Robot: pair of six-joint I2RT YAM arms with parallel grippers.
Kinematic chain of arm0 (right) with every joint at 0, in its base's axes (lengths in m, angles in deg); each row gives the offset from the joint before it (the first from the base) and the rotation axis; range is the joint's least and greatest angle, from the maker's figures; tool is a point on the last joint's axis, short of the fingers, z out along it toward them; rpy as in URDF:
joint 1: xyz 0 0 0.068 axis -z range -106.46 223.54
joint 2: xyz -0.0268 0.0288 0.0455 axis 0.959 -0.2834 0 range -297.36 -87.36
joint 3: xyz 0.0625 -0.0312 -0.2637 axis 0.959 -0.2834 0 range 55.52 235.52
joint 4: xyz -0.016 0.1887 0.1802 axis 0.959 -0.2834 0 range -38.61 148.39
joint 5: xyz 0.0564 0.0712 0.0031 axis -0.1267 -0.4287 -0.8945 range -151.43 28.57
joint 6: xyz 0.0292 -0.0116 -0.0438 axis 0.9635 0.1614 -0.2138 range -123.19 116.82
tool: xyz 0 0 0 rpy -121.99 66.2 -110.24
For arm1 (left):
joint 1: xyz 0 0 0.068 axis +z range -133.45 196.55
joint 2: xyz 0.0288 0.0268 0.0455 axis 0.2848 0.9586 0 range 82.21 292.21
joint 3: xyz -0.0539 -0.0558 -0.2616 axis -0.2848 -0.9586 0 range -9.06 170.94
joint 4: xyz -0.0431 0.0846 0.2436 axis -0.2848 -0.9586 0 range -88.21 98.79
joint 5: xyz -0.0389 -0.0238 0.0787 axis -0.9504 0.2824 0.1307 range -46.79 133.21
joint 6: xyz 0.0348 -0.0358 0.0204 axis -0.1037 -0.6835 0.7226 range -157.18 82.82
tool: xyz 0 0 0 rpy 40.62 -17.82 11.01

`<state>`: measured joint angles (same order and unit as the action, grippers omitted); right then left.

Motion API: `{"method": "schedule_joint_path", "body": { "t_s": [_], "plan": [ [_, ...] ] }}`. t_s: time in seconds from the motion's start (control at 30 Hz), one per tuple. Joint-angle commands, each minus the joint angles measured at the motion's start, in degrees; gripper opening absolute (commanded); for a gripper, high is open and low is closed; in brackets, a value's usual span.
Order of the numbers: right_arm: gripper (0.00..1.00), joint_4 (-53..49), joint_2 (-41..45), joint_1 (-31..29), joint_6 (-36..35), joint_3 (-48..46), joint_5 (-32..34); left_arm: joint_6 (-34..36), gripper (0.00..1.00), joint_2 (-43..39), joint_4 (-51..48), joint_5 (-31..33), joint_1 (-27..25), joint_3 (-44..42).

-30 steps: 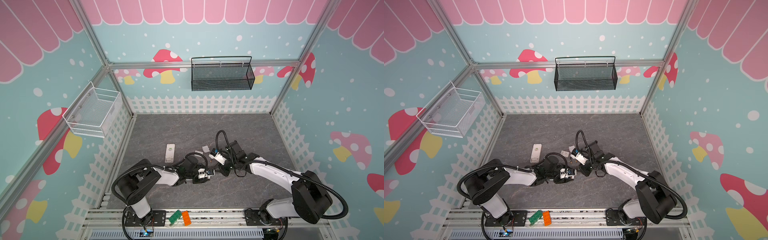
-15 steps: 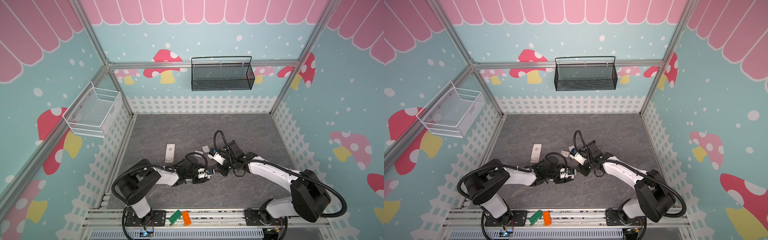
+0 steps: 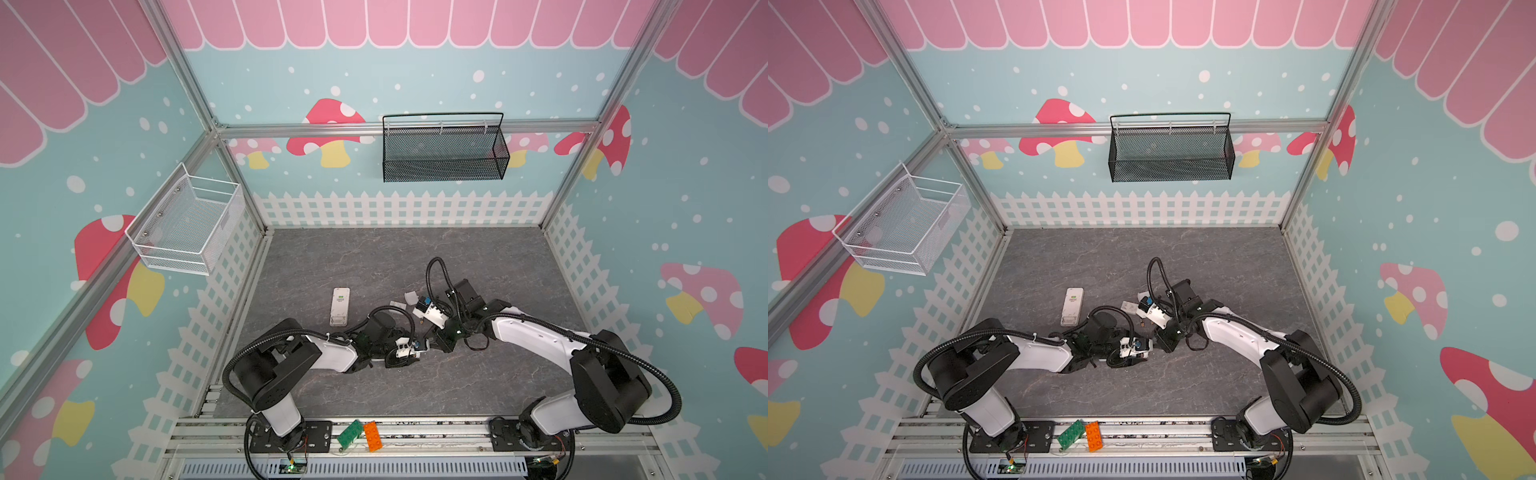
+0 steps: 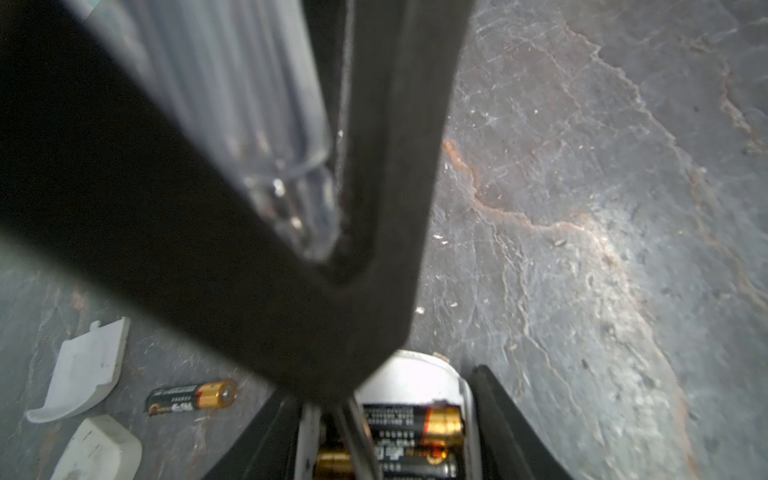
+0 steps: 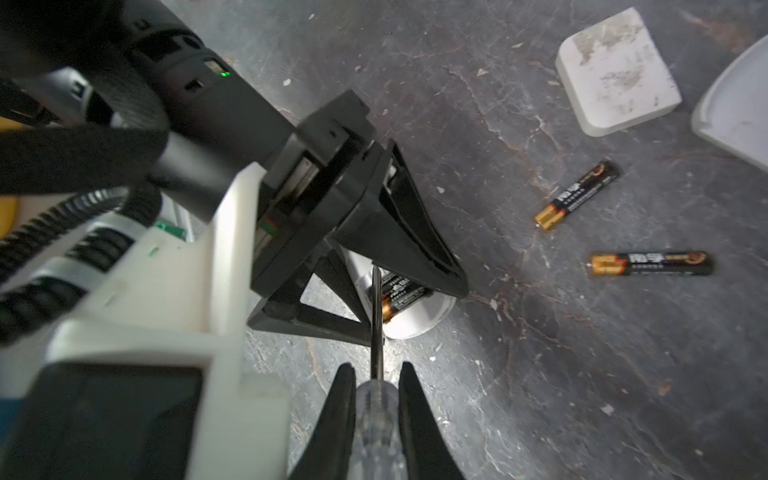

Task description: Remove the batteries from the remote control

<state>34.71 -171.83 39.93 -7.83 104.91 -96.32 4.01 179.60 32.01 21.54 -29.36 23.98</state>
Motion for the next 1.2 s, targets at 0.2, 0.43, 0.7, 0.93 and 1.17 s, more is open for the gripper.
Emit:
{"method": "schedule_joint_path", "body": {
  "t_s": [0.2, 0.43, 0.7, 0.93, 1.17],
  "plan": [
    [0.00, -1.5, 2.0, 1.4, 0.4, 0.0, 4.3, 2.7, 0.48, 1.6, -5.5, 0.7, -0.7, -2.0],
    [0.00, 0.8, 0.7, 0.1, 2.8, 0.3, 12.5, 2.6, 0.48, 1.7, -5.3, 0.9, -0.8, -1.9],
    [0.00, 8.8, 3.7, -2.0, 8.2, -3.6, 13.2, 2.5, 0.51, 1.8, -5.6, 1.2, -0.8, -1.7],
    [0.00, 14.7, 8.1, -3.3, 10.6, -7.7, 18.2, 3.0, 0.51, 1.3, -5.6, 1.1, -1.0, -2.2],
    [0.00, 21.6, 7.7, -8.0, 20.1, -12.8, 22.6, 3.0, 0.51, 1.2, -5.1, 1.2, -1.1, -2.4]
  ]
}}
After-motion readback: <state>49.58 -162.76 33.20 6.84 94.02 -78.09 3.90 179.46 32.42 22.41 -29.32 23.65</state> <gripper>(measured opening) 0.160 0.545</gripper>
